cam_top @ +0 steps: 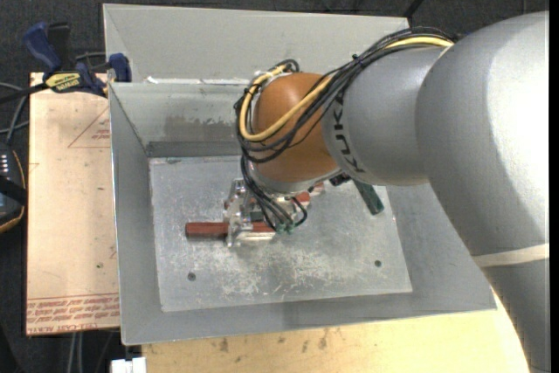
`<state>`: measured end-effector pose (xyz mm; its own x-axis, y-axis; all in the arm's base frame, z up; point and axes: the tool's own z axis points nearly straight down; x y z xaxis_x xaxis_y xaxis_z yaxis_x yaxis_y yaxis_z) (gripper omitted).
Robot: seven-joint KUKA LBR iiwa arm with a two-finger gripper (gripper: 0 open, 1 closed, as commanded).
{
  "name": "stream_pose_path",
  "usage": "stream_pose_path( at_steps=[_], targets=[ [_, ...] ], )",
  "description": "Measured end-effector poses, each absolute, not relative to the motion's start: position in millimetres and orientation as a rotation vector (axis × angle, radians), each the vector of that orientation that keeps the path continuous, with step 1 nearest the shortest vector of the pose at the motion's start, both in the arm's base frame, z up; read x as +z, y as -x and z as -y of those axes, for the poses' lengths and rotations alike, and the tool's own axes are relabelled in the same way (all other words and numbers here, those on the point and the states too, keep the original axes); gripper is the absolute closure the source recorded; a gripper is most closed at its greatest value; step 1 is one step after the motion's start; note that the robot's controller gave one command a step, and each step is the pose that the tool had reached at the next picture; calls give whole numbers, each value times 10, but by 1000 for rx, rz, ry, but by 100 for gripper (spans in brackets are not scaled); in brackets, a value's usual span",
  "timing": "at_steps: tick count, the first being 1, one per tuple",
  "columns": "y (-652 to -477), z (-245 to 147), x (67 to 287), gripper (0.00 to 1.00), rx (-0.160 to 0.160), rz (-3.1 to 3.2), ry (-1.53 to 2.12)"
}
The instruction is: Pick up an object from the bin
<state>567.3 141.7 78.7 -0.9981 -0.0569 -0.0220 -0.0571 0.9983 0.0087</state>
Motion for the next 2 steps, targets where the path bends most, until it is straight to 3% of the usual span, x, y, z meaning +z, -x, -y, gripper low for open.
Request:
stream_pose_path(
  at_steps=[1,2],
  targets=[
    [-5673,-1416,787,100,15,-3119,88],
    [-5734,-1622,2401,100,6,-3131,45]
  ],
)
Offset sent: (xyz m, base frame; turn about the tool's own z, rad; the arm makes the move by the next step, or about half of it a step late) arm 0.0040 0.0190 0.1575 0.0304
